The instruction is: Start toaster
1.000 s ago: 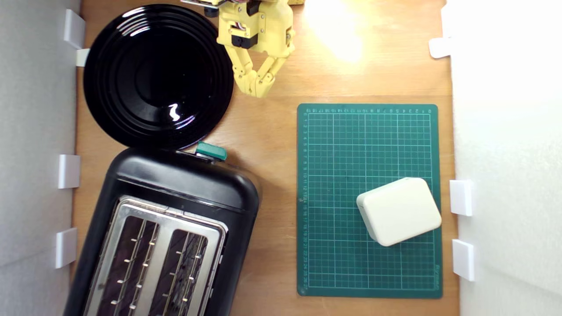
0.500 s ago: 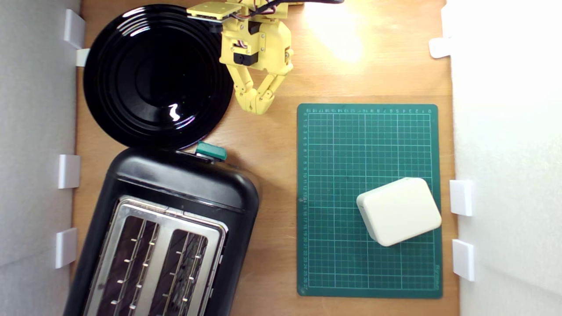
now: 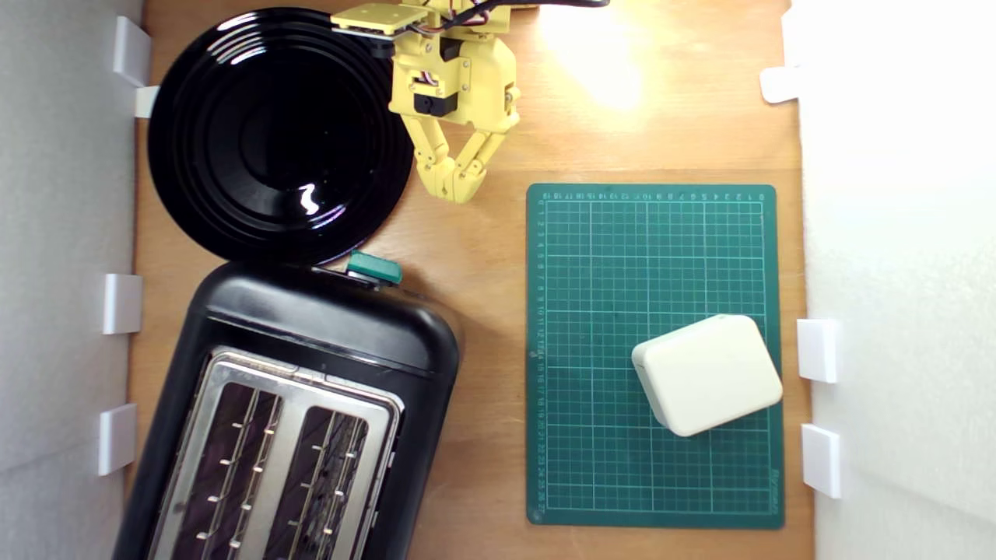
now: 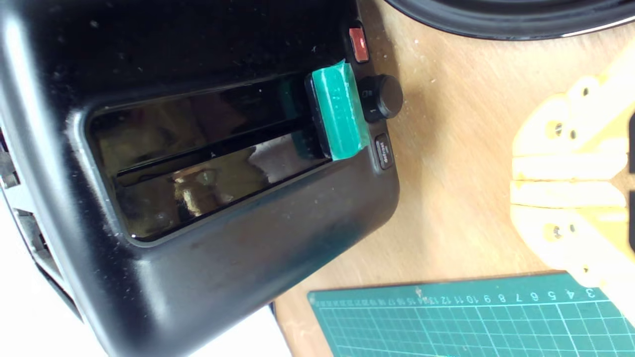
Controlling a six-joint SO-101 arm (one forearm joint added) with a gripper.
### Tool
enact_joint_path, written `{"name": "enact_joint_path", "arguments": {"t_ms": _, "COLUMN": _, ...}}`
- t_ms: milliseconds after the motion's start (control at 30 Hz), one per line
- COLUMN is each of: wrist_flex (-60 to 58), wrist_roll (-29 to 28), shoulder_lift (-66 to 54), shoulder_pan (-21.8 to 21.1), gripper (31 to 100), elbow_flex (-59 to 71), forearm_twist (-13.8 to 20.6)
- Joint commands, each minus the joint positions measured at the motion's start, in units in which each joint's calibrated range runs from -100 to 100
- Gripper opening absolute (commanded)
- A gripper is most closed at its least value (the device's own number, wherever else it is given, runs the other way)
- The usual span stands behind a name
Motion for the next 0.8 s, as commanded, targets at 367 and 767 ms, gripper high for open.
{"name": "enact_joint_path", "arguments": {"t_ms": 367, "wrist_flex": -0.27, "wrist_roll": -0.06, "shoulder_lift": -0.83, "shoulder_pan": 0.17, "gripper": 31.4, "elbow_flex": 0.28, "forearm_twist": 0.53}}
{"name": "enact_joint_path", "arguments": {"t_ms": 767, "wrist_flex": -0.27, "wrist_roll": -0.06, "shoulder_lift": -0.83, "shoulder_pan": 0.17, "gripper": 31.4, "elbow_flex": 0.28, "forearm_twist": 0.53}}
